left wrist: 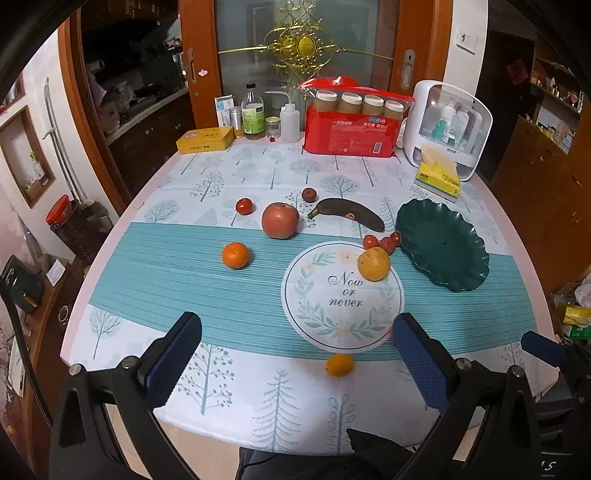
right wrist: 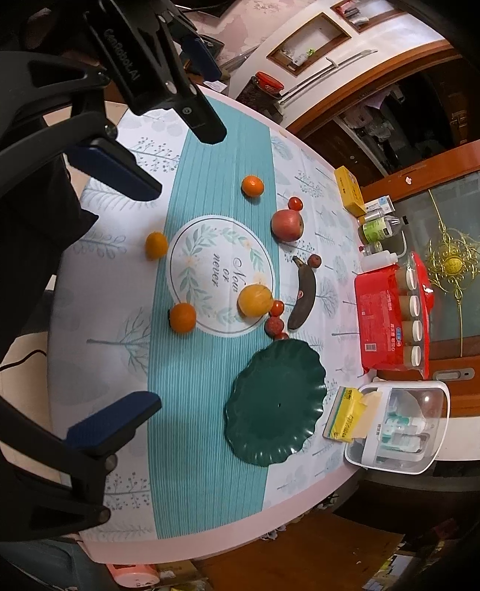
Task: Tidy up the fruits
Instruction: 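Move both tools toward the oranges lying on the teal runner, then close the left gripper on a large orange while the right gripper grasps a small orange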
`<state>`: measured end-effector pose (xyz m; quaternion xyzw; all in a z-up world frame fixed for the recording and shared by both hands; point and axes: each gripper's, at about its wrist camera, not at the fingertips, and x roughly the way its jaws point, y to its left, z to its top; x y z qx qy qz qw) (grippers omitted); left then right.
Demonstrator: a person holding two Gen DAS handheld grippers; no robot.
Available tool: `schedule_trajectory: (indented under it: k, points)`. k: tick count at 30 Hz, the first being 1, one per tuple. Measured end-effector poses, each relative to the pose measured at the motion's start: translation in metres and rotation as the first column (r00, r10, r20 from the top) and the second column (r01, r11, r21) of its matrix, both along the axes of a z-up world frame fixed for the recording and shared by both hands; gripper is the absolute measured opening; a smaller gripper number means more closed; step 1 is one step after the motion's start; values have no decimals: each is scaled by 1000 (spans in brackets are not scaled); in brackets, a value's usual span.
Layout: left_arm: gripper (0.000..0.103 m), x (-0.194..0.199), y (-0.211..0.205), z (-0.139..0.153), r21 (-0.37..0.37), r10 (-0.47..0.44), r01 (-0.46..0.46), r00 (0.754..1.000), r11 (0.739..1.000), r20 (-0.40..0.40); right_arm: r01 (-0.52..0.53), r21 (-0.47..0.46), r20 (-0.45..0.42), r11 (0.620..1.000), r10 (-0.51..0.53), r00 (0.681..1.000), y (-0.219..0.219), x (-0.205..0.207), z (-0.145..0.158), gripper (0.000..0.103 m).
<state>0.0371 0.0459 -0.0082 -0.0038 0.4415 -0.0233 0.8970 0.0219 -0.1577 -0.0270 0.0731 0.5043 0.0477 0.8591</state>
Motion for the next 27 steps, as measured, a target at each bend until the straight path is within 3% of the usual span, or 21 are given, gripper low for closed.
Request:
schedule_trajectory:
  k: [9, 16, 21, 27]
  points:
    - [103, 49, 51, -23, -16, -28, 26, 995, 1000, -92, 72, 51, -65, 996, -69, 996, 33, 20, -15, 102]
    - [103, 96, 84, -36, -10, -84, 84, 990, 996, -116, 177, 91, -156, 980, -161, 974, 56, 37, -34, 100]
    - [101, 132, 102, -47, -20, -117, 115, 984, 993, -138, 257, 124, -245, 959, -221, 944, 68, 48, -55, 97]
    - [98, 174, 119, -76, -50, -149, 143, 974, 989, -172, 364, 166, -384, 916, -280, 880, 79, 61, -92, 93]
